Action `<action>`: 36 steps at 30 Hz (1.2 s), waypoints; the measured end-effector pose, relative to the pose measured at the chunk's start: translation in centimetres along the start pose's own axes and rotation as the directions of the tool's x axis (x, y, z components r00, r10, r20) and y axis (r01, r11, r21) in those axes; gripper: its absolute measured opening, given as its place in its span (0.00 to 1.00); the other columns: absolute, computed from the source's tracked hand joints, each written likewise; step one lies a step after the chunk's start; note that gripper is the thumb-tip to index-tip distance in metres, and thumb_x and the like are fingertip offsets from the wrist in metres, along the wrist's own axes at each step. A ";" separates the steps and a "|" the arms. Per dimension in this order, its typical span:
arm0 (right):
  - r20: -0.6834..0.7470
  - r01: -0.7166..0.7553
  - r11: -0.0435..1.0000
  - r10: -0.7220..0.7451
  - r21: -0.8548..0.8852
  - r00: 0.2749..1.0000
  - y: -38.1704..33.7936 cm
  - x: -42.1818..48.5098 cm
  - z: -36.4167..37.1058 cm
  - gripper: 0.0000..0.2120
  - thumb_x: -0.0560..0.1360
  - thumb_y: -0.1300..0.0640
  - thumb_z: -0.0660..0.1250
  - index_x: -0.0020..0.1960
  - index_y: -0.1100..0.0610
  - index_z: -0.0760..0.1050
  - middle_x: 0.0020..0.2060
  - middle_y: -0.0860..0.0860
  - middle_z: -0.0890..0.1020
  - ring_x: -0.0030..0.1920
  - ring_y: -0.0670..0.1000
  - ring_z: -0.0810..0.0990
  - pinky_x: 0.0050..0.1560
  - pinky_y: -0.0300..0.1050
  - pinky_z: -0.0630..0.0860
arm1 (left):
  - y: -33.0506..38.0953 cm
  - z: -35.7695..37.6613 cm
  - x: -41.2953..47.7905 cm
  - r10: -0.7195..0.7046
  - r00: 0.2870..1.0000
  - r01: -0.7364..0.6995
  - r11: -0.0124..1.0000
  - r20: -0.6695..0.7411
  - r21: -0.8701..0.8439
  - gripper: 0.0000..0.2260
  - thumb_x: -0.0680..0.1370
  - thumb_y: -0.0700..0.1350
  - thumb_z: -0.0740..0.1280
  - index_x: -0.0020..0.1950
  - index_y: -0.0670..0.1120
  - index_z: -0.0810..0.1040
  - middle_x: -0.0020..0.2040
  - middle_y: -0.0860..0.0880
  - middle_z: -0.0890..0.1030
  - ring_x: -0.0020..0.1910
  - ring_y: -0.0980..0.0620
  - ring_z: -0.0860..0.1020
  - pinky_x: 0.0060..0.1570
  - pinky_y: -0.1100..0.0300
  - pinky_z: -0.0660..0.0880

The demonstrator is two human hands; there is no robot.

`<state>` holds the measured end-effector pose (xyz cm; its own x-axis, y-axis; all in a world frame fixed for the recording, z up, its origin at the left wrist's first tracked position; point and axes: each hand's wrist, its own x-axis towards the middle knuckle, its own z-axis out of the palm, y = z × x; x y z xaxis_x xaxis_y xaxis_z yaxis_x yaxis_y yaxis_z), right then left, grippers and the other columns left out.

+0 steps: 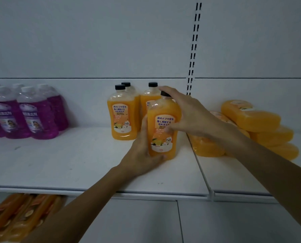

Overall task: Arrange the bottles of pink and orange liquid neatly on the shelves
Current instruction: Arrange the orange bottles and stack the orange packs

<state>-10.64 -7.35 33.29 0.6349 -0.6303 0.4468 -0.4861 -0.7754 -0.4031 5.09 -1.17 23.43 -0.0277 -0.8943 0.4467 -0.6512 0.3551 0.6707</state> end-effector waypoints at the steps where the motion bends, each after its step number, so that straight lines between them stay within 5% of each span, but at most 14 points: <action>1: -0.024 0.014 1.000 -0.015 -0.027 1.000 -0.2 -0.1 0.5 0.50 0.63 0.55 0.79 0.74 0.41 0.52 0.67 0.47 0.70 0.64 0.53 0.67 0.60 0.52 0.73 | -0.3 0.0 0.1 0.002 1.000 -0.002 1.000 -0.005 0.008 0.47 0.70 0.44 0.74 0.70 0.62 0.39 0.71 0.56 0.61 0.66 0.62 0.64 0.57 0.81 0.63; 6: -0.057 0.016 0.998 -0.019 -0.057 0.998 -1.5 1.0 2.2 0.48 0.66 0.60 0.77 0.75 0.43 0.52 0.66 0.48 0.70 0.65 0.52 0.63 0.61 0.51 0.71 | -1.7 -0.1 -0.2 -0.241 0.966 0.257 0.939 -0.096 0.230 0.34 0.71 0.59 0.69 0.73 0.52 0.59 0.69 0.50 0.69 0.67 0.48 0.69 0.67 0.51 0.69; 12: -0.162 -0.057 0.995 0.043 -0.081 0.986 -1.2 2.9 4.0 0.47 0.67 0.61 0.76 0.75 0.46 0.51 0.64 0.54 0.70 0.64 0.55 0.68 0.56 0.50 0.73 | 0.0 0.3 -0.9 -0.359 0.928 0.345 0.718 -0.103 0.605 0.23 0.78 0.58 0.58 0.63 0.42 0.67 0.62 0.43 0.72 0.61 0.45 0.70 0.63 0.52 0.67; 17: -0.207 -0.073 0.991 0.048 -0.115 0.977 0.1 4.9 5.2 0.46 0.68 0.61 0.76 0.76 0.47 0.52 0.68 0.54 0.66 0.64 0.54 0.71 0.54 0.42 0.71 | -0.1 0.1 -0.9 -0.359 0.930 0.316 0.687 -0.073 0.655 0.21 0.79 0.58 0.55 0.60 0.42 0.69 0.60 0.43 0.73 0.59 0.46 0.70 0.61 0.53 0.67; 23: -0.236 -0.112 0.957 0.047 -0.267 0.971 0.1 6.2 5.7 0.45 0.69 0.58 0.75 0.75 0.49 0.50 0.68 0.54 0.65 0.62 0.54 0.73 0.50 0.48 0.75 | -0.1 0.2 -0.8 -0.366 0.928 0.313 0.668 -0.069 0.675 0.22 0.79 0.59 0.55 0.62 0.43 0.68 0.62 0.44 0.72 0.61 0.46 0.70 0.63 0.52 0.67; 29: -0.150 -0.149 0.950 0.111 -0.275 0.982 0.9 5.3 4.2 0.51 0.69 0.49 0.74 0.77 0.44 0.41 0.72 0.55 0.63 0.71 0.58 0.63 0.67 0.64 0.62 | 1.2 -0.3 -0.9 -0.296 0.948 0.286 0.618 -0.120 0.733 0.22 0.77 0.63 0.55 0.58 0.47 0.69 0.57 0.49 0.78 0.55 0.49 0.76 0.57 0.53 0.70; 32: -0.191 -0.177 0.947 0.128 -0.269 0.973 2.5 4.5 0.1 0.44 0.72 0.44 0.70 0.77 0.46 0.44 0.72 0.58 0.62 0.71 0.58 0.60 0.67 0.61 0.63 | 2.7 0.0 -0.2 -0.136 0.983 0.182 0.618 -0.124 0.765 0.22 0.77 0.63 0.56 0.62 0.49 0.70 0.59 0.50 0.78 0.57 0.50 0.75 0.58 0.56 0.69; 36: -0.266 -0.247 0.909 0.160 -0.337 0.951 5.6 2.6 -6.5 0.35 0.75 0.45 0.66 0.76 0.53 0.54 0.70 0.58 0.65 0.70 0.59 0.63 0.66 0.56 0.65 | 7.1 2.5 4.0 0.085 0.994 -0.019 0.771 -0.073 0.636 0.22 0.78 0.60 0.57 0.65 0.48 0.71 0.61 0.48 0.77 0.59 0.50 0.74 0.58 0.56 0.68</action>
<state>-15.61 -13.62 37.34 0.3658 -0.7334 0.5730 -0.8008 -0.5618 -0.2079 -1.60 -2.89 28.48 -0.0270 -0.8386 0.5440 -0.9843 0.1174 0.1321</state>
